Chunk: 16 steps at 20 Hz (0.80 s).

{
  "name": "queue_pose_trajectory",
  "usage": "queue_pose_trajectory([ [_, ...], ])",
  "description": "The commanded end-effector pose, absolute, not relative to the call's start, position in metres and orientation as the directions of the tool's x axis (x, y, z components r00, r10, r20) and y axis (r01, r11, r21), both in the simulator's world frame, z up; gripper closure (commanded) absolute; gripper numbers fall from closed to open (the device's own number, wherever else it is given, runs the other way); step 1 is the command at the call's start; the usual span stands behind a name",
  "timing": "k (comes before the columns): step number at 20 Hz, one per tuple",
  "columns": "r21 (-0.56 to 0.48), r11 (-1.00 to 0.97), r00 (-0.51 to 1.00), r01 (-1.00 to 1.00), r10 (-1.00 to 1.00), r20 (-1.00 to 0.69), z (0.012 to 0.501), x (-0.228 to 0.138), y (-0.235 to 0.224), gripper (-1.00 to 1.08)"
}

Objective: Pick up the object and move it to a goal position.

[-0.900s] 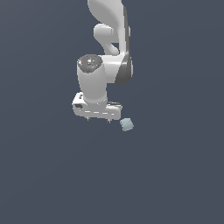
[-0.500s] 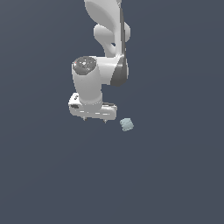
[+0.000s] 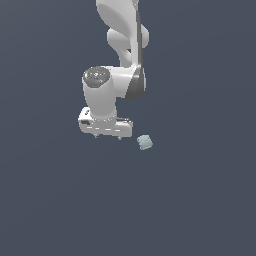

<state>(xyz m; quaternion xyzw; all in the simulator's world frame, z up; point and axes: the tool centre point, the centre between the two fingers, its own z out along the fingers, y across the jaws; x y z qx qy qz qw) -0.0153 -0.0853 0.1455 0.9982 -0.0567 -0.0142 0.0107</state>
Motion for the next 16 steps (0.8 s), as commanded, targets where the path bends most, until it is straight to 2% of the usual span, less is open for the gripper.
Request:
queue_pose_trajectory([
  [1,0.022,-0.997,0.997,-0.076,-0.077,-0.026,0.140,-0.017,-0.070,-0.92],
  [11,0.007,-0.979,0.979,0.203,0.203,-0.009,0.104,-0.042,0.045,-0.92],
  [16,0.002,-0.957,0.957,0.289,0.289,-0.002,0.094,-0.055,0.079,-0.92],
])
